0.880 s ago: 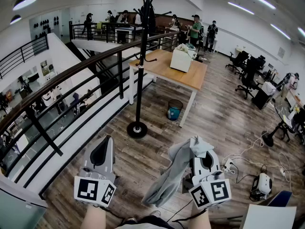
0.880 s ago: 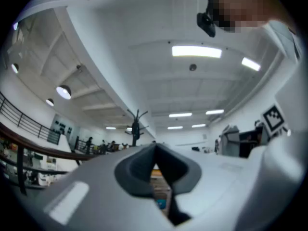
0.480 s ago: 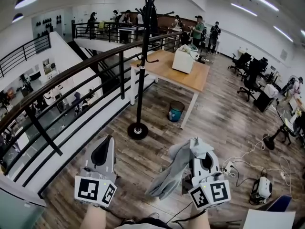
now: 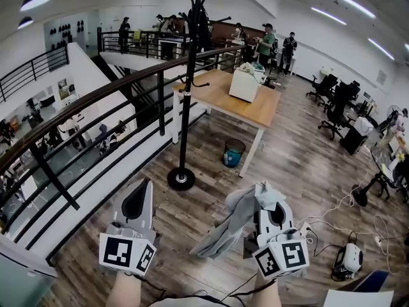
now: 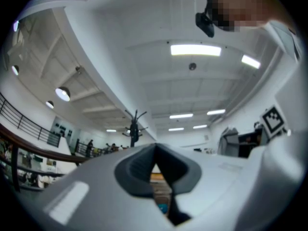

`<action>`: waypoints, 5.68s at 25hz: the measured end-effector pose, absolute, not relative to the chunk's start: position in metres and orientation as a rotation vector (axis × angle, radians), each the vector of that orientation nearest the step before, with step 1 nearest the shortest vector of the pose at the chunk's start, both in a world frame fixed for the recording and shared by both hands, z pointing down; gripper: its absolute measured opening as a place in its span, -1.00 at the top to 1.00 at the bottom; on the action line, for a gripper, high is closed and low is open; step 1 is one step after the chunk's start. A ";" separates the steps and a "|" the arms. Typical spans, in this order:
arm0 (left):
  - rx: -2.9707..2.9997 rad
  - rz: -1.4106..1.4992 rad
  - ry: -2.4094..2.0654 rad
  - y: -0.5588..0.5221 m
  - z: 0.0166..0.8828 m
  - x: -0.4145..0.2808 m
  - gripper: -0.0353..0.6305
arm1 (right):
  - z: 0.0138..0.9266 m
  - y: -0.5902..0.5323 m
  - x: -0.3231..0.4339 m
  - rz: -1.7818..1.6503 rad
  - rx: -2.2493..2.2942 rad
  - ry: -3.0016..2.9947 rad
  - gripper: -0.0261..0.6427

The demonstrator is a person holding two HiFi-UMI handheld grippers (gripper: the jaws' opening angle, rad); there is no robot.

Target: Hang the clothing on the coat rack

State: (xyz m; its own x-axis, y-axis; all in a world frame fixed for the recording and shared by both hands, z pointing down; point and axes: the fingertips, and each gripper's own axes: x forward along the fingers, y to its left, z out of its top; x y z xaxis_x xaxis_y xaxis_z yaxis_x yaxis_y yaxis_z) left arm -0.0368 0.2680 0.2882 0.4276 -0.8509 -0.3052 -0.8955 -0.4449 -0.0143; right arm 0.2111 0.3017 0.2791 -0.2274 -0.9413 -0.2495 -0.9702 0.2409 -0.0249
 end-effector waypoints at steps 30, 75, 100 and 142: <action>-2.518 0.331 1.527 0.102 0.293 0.018 0.87 | 0.279 0.154 0.265 0.201 -1.802 2.310 0.89; -2.485 0.342 1.531 -0.234 0.283 -0.059 0.87 | 0.238 -0.188 0.212 0.276 -1.791 2.256 0.89; -2.471 0.368 1.503 -0.346 0.274 0.002 0.87 | 0.119 -0.339 0.245 0.456 -1.592 2.356 0.89; -2.657 0.388 1.302 -0.441 0.274 -0.048 0.87 | 0.010 -0.440 0.186 0.503 -1.735 2.345 0.89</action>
State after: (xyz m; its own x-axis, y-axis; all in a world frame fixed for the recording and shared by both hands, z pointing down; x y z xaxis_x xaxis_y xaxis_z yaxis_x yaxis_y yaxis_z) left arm -0.0481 -0.4406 0.2741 0.5882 -0.7515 -0.2987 -0.7924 -0.6094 -0.0270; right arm 0.1858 -0.4402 0.0101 -0.3023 -0.8904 -0.3403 -0.9516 0.2613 0.1617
